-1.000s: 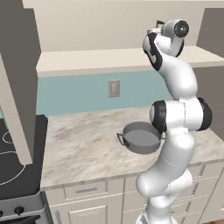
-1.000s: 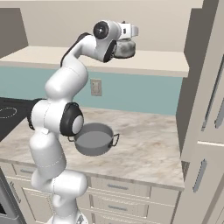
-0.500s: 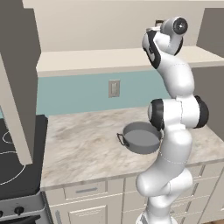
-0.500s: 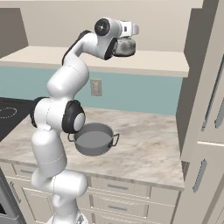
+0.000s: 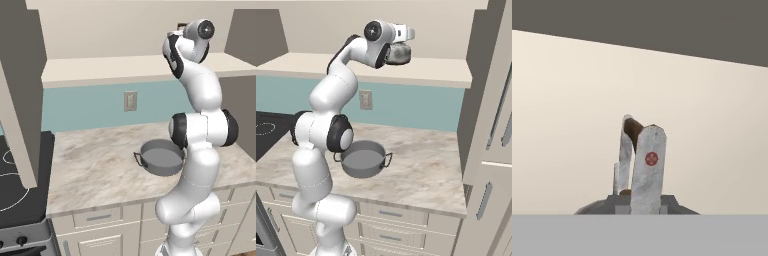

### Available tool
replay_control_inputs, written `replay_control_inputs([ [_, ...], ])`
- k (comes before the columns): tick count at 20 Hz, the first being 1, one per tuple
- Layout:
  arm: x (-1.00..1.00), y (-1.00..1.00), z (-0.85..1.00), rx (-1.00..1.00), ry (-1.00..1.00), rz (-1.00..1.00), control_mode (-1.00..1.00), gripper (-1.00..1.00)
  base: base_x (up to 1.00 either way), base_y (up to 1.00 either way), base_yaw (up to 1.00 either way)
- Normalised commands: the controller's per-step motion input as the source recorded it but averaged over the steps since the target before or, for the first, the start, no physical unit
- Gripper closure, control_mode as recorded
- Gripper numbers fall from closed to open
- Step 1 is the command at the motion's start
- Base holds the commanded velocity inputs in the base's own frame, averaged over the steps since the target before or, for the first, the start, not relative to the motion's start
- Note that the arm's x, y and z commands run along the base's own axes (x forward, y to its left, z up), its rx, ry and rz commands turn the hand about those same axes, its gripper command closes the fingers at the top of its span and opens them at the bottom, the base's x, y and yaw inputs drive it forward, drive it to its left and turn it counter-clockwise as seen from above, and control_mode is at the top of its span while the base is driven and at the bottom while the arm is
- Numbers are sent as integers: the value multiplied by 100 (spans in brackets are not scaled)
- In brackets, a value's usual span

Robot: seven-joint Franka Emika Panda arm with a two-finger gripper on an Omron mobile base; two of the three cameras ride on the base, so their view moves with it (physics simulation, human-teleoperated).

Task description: Pick the kettle from the cabinet and place it on a stove burner. Then pick the pot from the counter and place it on another stove burner. Finally, turn both burners on.

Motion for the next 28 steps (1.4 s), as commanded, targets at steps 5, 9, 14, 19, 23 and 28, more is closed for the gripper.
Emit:
replay_control_inputs([
  [5,0,0,0,0,0,0,-100,100,0,0,0],
  [9,-10,0,0,0,-1,0,-100,100,0,0,0],
  [14,-25,0,0,0,-6,-2,-100,100,0,0,0],
  [19,-49,0,0,0,-5,-4,-100,100,0,0,0],
  [23,-69,0,0,0,-8,-7,-100,100,0,0,0],
  [28,-63,0,5,0,-5,-7,-100,100,0,0,0],
])
